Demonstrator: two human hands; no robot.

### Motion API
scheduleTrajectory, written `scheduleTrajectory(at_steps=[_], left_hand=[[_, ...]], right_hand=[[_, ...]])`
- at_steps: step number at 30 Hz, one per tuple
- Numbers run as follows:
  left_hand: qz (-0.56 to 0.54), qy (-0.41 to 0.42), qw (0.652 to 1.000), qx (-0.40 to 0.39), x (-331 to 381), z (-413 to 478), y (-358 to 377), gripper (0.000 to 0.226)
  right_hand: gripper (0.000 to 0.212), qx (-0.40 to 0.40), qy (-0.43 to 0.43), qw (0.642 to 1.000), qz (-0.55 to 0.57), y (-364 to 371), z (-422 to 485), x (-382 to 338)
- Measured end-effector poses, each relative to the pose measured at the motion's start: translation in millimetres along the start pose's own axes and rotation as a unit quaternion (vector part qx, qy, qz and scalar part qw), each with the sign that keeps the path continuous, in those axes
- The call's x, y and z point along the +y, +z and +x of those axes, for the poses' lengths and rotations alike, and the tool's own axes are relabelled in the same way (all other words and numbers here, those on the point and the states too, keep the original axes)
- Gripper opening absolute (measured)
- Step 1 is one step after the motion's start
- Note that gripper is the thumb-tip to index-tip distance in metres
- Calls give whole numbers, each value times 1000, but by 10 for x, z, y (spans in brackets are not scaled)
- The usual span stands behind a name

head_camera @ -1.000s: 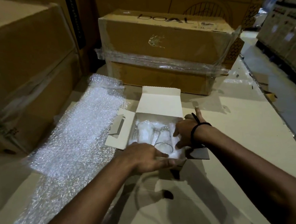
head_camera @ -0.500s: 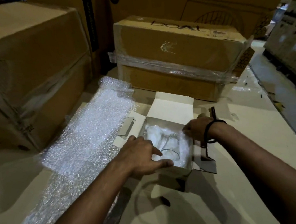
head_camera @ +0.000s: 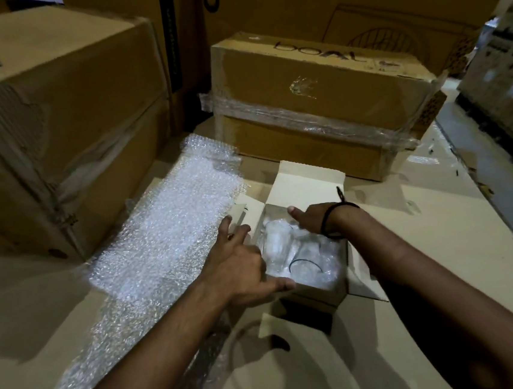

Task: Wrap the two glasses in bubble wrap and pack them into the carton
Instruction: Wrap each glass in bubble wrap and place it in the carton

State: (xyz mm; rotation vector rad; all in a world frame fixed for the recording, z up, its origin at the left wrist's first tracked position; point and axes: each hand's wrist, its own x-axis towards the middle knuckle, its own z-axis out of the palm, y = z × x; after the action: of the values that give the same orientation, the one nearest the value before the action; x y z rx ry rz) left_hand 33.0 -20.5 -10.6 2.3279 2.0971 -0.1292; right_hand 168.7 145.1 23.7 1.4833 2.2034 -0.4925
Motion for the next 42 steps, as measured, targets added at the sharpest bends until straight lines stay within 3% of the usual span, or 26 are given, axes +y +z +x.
scheduleTrajectory(at_steps=[4,7,10,16,19,22,24,26,27,29,32,36,38,40,42], left_hand=[[-18,-12,998,-52,20,42,8,109],[-44,-21,998,-42,0,24,-11,99],[-61,-7,998,24,-75,-33,48,96],[-43,13,999,26,-94,-86,54,81],[-108,16,994,30,-135,-114,45,75],[-208,28,967,147,-381,-285,221,63],[-244,8,927,284,-595,-489,387,36],[-239,-69,901,356,-816,-706,546,22],[-228,-123,903,343,-923,-803,622,23],[-194,-223,925,240,-1062,-920,726,39],[-141,-261,952,82,-1147,-1011,777,50],[-131,-226,959,110,-1133,-1039,827,32],[-161,-242,948,129,-1131,-1050,871,39],[-197,-271,933,132,-1123,-1075,897,59],[-255,-291,912,138,-1125,-1077,892,70]], right_hand=[[77,-52,10,997,52,-41,42,-182],[66,-79,11,991,107,-152,96,-233],[91,-83,15,986,146,-265,69,-322],[93,-84,11,988,131,-153,134,-595],[74,-79,0,985,154,-176,106,-564],[84,-30,-17,982,188,-183,-74,-465],[75,52,-61,984,158,-96,-290,-441],[58,149,-110,975,126,107,-589,-500],[51,192,-136,964,126,250,-749,-576],[39,240,-174,946,130,563,-1023,-774],[36,216,-174,954,110,1118,-1162,-1168],[71,172,-58,977,108,1669,-945,-1397],[76,150,11,976,159,1744,-861,-1421],[62,144,48,965,215,1742,-849,-1460],[29,141,51,955,256,1702,-867,-1497]])
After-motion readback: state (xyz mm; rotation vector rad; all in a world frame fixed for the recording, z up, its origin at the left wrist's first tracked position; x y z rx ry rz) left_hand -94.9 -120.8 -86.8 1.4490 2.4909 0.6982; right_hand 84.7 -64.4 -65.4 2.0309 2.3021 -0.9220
